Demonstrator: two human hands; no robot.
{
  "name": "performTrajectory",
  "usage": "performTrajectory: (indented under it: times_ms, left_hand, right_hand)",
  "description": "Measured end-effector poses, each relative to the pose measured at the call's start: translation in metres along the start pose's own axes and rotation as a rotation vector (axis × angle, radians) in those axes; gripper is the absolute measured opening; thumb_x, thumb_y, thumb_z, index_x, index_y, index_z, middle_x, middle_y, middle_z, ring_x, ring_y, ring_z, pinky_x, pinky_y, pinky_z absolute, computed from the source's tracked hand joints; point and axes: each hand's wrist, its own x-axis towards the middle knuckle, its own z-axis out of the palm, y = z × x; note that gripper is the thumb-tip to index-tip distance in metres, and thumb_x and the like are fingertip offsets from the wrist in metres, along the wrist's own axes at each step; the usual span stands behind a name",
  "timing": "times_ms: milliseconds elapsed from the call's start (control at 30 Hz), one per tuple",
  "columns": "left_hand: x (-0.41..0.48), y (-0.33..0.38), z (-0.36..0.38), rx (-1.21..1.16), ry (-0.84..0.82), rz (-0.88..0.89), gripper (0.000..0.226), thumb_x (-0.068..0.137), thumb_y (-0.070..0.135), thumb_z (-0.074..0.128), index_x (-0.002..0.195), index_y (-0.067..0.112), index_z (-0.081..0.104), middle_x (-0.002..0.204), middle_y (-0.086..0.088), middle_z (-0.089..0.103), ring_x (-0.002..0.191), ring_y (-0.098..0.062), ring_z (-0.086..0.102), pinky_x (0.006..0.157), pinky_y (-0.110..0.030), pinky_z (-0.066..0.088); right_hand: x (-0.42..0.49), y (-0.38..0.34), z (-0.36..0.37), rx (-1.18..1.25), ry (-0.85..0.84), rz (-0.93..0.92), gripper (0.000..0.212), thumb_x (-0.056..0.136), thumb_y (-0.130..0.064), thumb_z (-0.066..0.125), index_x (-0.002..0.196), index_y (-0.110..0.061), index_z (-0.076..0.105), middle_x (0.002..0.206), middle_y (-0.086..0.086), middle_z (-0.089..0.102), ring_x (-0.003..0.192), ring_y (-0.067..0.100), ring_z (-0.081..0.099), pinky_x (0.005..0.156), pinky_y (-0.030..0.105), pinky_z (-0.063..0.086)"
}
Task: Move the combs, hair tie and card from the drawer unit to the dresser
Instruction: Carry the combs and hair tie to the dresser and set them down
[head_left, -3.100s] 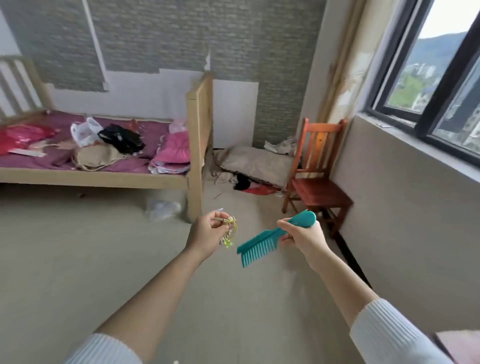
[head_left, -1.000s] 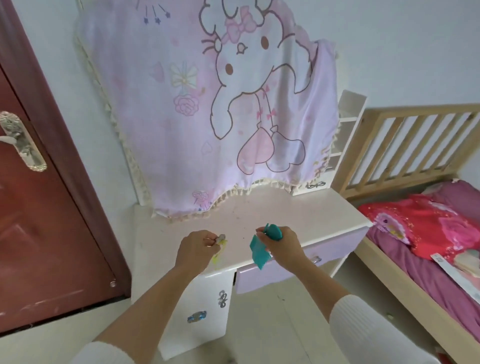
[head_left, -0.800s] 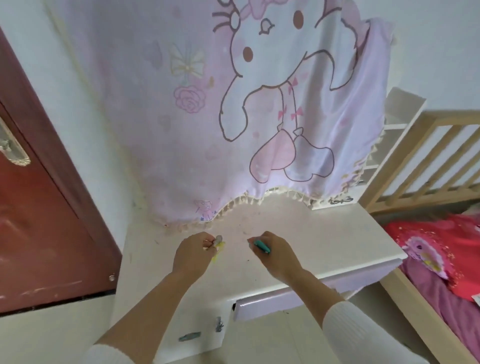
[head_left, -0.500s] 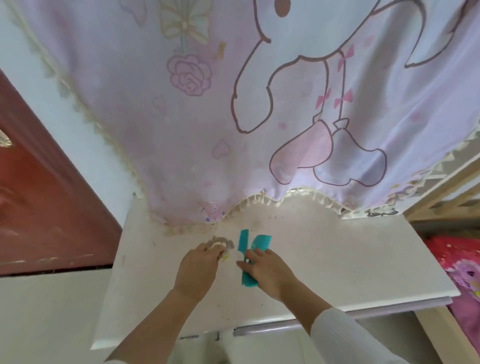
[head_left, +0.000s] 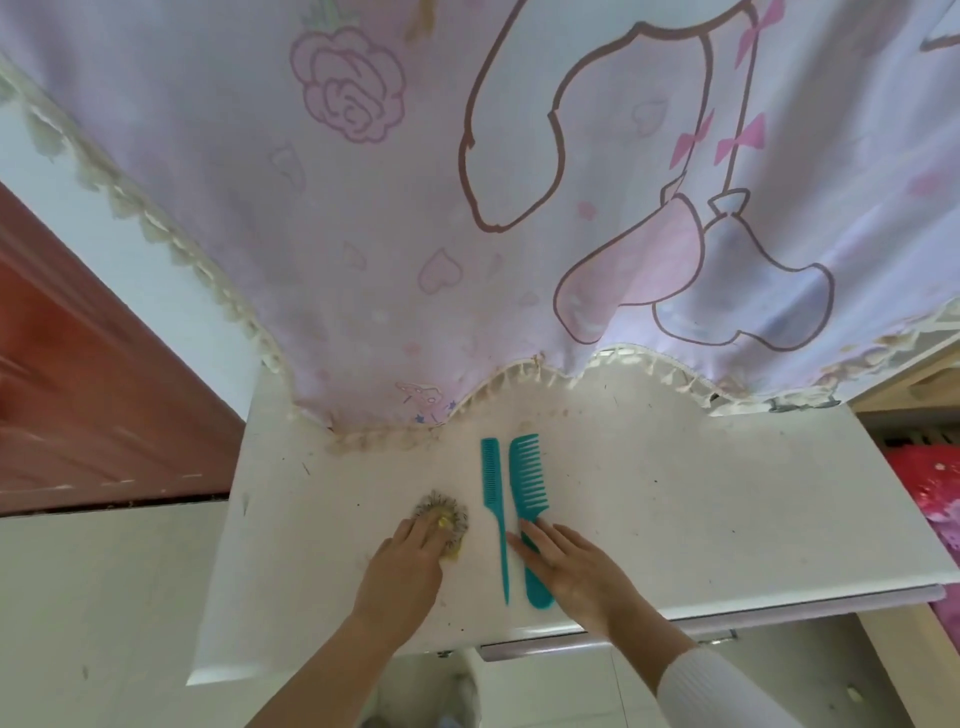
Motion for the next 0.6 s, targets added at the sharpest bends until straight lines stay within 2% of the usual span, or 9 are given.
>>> performTrajectory:
  times_ms: [67,100,133,200,267,400,600]
  left_hand:
    - [-0.001,-0.001,0.000,-0.009,-0.016,-0.007,0.052,0.043,0.009,0.085,0.093,0.019,0.073,0.105,0.000,0.073,0.081,-0.017,0.070,0.054,-0.021,0.056]
    - [-0.001,-0.002,0.000,-0.027,-0.035,-0.013,0.051,0.050,0.009,0.082,0.099,0.018,0.072,0.111,-0.001,0.071,0.087,-0.019,0.069,0.058,-0.023,0.057]
    - [-0.001,-0.002,0.002,-0.058,-0.053,-0.021,0.049,0.061,0.008,0.076,0.109,0.016,0.068,0.122,-0.003,0.066,0.097,-0.021,0.066,0.067,-0.026,0.058]
    - [0.000,-0.005,0.005,-0.069,-0.133,-0.034,0.050,0.081,0.011,0.054,0.130,0.018,0.050,0.146,-0.001,0.043,0.122,-0.023,0.049,0.088,-0.032,0.050]
    - [0.001,-0.008,0.007,-0.069,-0.169,-0.031,0.053,0.087,0.013,0.042,0.139,0.022,0.037,0.153,0.003,0.029,0.131,-0.020,0.036,0.098,-0.031,0.042]
    - [0.006,-0.010,0.000,-0.075,-0.200,-0.013,0.053,0.088,0.014,0.042,0.141,0.021,0.033,0.154,-0.001,0.026,0.132,-0.020,0.035,0.100,-0.032,0.041]
    - [0.026,-0.006,-0.034,-0.070,-0.136,0.134,0.040,0.090,0.021,0.046,0.130,0.019,0.045,0.146,-0.002,0.034,0.123,-0.022,0.044,0.093,-0.036,0.048]
  right_hand:
    - [-0.007,0.003,0.006,0.031,0.026,0.051,0.078,0.083,-0.013,0.067,0.148,-0.014,0.024,0.155,0.010,0.028,0.140,0.027,0.032,0.115,0.036,0.023]
    - [-0.008,0.004,0.009,0.041,-0.009,0.051,0.076,0.091,-0.008,0.053,0.151,-0.016,0.008,0.160,0.007,0.010,0.145,0.028,0.015,0.117,0.038,0.010]
    - [-0.009,0.005,0.010,0.049,-0.024,0.060,0.074,0.094,-0.005,0.046,0.151,-0.017,-0.001,0.161,0.004,0.000,0.146,0.027,0.006,0.118,0.039,0.004]
    - [-0.010,0.003,0.009,0.048,-0.022,0.080,0.074,0.095,-0.004,0.042,0.150,-0.019,-0.005,0.161,0.001,-0.005,0.147,0.027,0.001,0.119,0.041,0.004]
    - [-0.010,0.000,0.007,0.051,-0.048,0.100,0.076,0.095,-0.004,0.043,0.150,-0.021,-0.006,0.161,-0.001,-0.007,0.147,0.026,0.000,0.119,0.042,0.007]
    - [-0.008,-0.009,-0.005,0.041,-0.066,0.160,0.084,0.092,-0.001,0.051,0.150,-0.025,-0.004,0.161,-0.001,-0.006,0.146,0.028,0.004,0.118,0.043,0.017]
    - [-0.019,-0.033,-0.033,0.054,-0.003,0.359,0.082,0.089,-0.005,0.054,0.150,-0.022,0.001,0.161,0.005,0.004,0.143,0.030,0.017,0.112,0.041,0.027]
